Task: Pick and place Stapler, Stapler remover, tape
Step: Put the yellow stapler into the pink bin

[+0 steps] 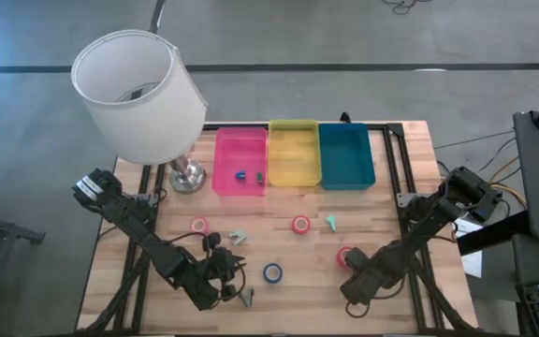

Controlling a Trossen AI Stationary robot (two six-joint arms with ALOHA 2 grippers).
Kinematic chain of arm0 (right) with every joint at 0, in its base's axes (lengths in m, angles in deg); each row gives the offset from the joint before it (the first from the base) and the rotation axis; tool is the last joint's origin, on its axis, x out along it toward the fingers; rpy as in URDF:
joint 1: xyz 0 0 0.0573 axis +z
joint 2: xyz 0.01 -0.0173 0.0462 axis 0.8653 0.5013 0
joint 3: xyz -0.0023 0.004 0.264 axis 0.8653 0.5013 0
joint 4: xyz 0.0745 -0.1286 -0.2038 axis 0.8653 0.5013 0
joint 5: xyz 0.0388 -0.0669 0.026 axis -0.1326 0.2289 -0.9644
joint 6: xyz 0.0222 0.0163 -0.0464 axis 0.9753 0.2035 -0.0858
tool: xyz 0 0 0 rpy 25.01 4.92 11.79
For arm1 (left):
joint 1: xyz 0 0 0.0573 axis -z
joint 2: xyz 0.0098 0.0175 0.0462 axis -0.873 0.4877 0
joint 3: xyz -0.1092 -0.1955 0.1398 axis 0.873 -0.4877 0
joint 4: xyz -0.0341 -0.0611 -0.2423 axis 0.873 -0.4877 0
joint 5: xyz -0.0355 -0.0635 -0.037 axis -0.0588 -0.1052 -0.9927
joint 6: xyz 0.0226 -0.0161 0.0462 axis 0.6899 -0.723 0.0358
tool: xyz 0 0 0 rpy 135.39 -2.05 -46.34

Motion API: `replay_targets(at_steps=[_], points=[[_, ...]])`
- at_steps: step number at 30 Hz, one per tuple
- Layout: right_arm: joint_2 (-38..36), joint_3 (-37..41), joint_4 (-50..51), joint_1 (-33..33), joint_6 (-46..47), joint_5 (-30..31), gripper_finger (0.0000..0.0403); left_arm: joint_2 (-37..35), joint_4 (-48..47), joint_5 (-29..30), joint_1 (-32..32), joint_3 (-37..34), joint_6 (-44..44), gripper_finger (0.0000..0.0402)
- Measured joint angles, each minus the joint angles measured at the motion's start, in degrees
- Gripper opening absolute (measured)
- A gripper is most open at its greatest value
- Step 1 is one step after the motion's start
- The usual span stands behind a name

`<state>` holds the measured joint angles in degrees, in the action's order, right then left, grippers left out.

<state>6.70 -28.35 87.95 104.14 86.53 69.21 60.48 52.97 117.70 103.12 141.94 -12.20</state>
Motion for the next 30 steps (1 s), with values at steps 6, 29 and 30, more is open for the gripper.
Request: replay_targets(at_steps=[6,29,30], points=[[0.39,-3.67,-2.88,-1.17,-2.86,2.33,0.0064,0.00,-0.03,0.12,-0.09,0.00,0.58,0.0074],[2.83,-19.98,-20.98,-23.10,-74.91,29.06,0.0080,0.00,-0.07,0.09,-1.46,-0.02,6.11,0.0074],[2.94,-20.07,-22.64,-25.53,-76.52,29.06,0.0081,0.00,-0.05,0.07,-1.46,-0.02,6.11,0.0074]])
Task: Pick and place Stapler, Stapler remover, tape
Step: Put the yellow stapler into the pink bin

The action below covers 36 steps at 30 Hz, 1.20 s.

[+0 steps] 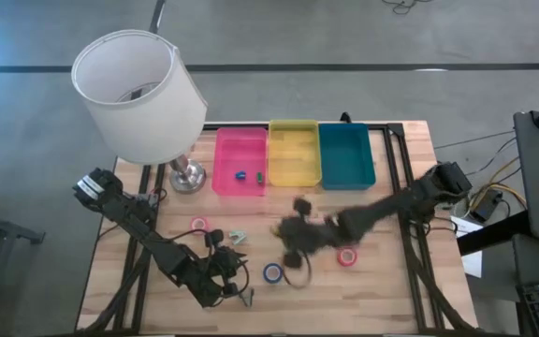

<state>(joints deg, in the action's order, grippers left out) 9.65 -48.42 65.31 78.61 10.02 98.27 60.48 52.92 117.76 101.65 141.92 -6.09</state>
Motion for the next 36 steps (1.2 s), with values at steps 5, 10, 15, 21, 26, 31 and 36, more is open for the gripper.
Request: replay_targets(at_steps=[5,10,15,21,26,31,36], points=[[0.11,-0.12,-8.04,-11.19,-7.10,-1.17,0.0073,0.00,-0.02,-0.08,0.00,0.00,0.79,0.0073],[1.41,0.07,-16.47,-20.78,-8.82,-5.63,0.0072,0.00,-0.03,-0.10,-0.12,0.00,1.16,0.0073],[7.20,-2.32,-20.71,-27.83,-7.67,-15.34,0.0075,0.00,-0.21,-0.13,-0.51,-0.02,3.76,0.0074],[17.88,-10.69,-19.83,-31.57,-4.73,-18.35,0.0078,-0.42,-0.83,-0.19,-0.91,-0.02,3.86,0.0074],[26.67,-20.31,-10.43,-32.74,-6.29,-18.35,0.0084,-0.57,-1.36,-0.83,-0.92,-0.02,3.85,0.0074],[31.96,-28.50,-2.51,-33.05,-8.11,-18.29,0.0093,-0.57,-1.50,-1.02,-0.92,-0.02,3.71,0.0074],[34.42,-34.07,3.21,-32.90,-10.59,-18.25,0.0117,-0.57,-1.87,-1.04,-0.92,-0.02,3.42,0.0074]])
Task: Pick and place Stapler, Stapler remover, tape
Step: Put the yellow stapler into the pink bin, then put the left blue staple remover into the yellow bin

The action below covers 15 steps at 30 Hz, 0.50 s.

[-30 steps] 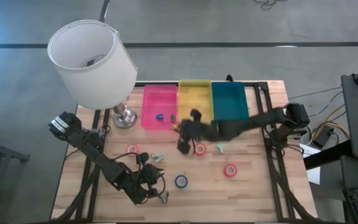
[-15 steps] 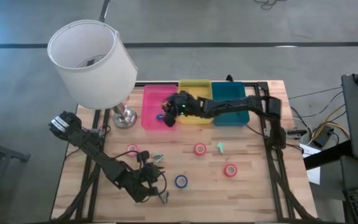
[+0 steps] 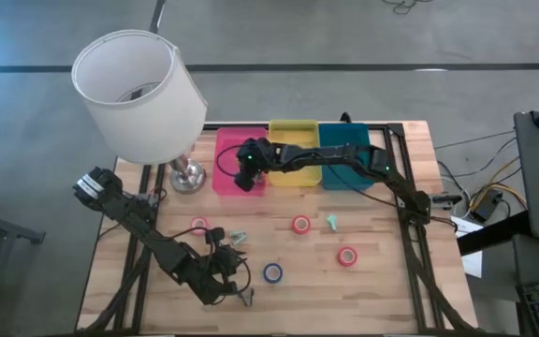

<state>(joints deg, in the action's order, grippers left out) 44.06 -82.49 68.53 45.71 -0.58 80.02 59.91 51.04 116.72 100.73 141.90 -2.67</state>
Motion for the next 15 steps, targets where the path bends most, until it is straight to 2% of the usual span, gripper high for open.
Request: replay_targets(at_steps=[9,15], points=[[-0.77,-3.04,8.54,0.45,0.40,0.09,0.0170,-0.02,0.02,0.00,0.02,0.00,-2.93,0.0074],[-3.62,-2.86,17.59,2.25,-0.29,0.09,0.0180,-0.02,0.07,0.00,0.05,0.00,-5.04,0.0074]])
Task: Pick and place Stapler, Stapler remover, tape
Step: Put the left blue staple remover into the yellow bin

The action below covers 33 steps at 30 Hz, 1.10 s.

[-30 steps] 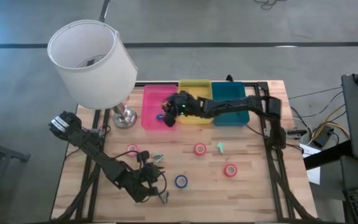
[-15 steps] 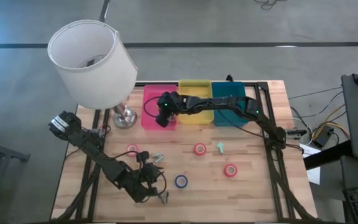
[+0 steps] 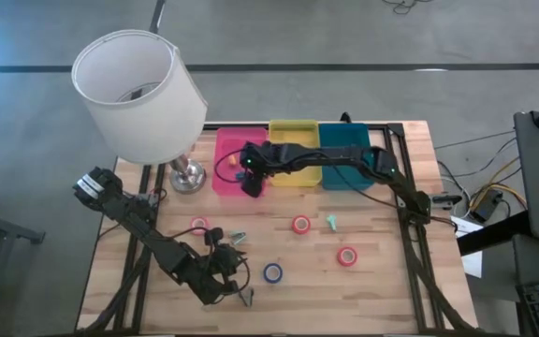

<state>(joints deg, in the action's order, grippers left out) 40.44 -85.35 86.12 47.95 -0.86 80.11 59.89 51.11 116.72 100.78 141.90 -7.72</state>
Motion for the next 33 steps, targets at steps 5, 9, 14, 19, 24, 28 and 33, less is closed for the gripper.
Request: replay_targets(at_steps=[5,9,14,19,24,28,33], points=[[-5.52,1.88,5.20,2.36,-0.27,0.24,0.0174,0.00,0.02,-0.02,0.10,0.00,-2.43,0.0073],[-10.39,4.34,9.72,4.79,0.27,1.63,0.0168,0.01,0.01,0.00,0.28,0.00,-2.46,0.0073],[-19.24,11.94,13.06,8.69,2.11,1.59,0.0169,0.01,-0.01,0.00,0.27,0.00,-3.86,0.0074],[-30.65,25.24,10.06,14.39,6.80,1.58,0.0171,0.02,-1.06,0.00,0.24,-0.25,-0.70,0.0073],[-40.94,41.00,1.18,21.13,13.30,1.60,0.0169,0.02,-2.14,0.00,-0.86,-1.05,1.82,0.0074],[-47.37,53.08,-9.42,26.06,14.92,1.42,0.0172,0.02,-2.30,-0.04,-3.03,-2.41,2.17,0.0074],[-52.36,65.48,-23.10,29.79,16.87,1.43,0.0172,0.02,-2.63,-4.19,-6.82,-5.56,0.01,0.0081]])
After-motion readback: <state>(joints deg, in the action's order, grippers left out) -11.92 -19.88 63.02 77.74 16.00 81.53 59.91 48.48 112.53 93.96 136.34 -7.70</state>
